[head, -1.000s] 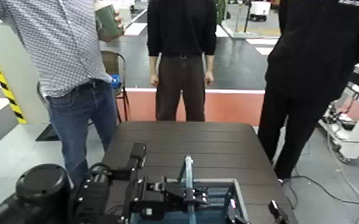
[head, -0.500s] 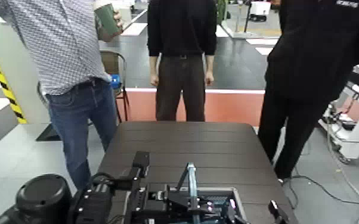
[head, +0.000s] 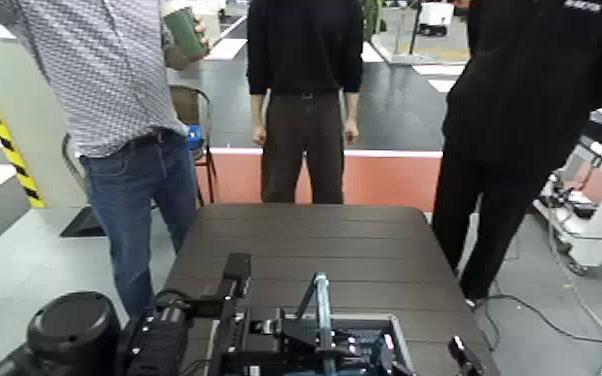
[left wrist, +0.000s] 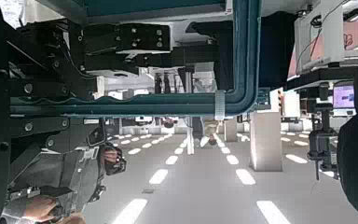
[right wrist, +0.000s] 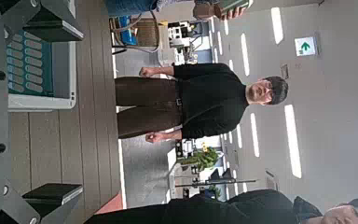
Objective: Grasp the handle of the crate.
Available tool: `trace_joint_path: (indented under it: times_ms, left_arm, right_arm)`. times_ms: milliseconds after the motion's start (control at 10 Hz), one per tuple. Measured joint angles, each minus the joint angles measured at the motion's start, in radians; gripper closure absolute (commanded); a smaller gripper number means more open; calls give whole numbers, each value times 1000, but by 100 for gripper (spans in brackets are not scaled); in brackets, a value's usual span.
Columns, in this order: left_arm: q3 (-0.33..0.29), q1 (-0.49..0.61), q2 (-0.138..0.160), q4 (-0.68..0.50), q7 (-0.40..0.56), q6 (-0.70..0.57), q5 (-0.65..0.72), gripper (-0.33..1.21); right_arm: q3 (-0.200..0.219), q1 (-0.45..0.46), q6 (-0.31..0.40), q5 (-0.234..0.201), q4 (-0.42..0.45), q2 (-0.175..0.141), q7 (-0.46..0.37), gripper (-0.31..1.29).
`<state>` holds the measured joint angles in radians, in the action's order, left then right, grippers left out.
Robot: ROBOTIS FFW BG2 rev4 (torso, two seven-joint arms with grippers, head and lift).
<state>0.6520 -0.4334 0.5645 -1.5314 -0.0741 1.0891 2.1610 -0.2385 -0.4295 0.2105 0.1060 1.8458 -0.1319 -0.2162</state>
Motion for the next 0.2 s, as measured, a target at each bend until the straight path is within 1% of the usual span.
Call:
trace_joint_path:
  times_ms: [200]
  left_arm:
    - [0,0,-1,1,2,-2,0,119]
  right_arm:
    - [3,0,-11,-19,6,1,0,15]
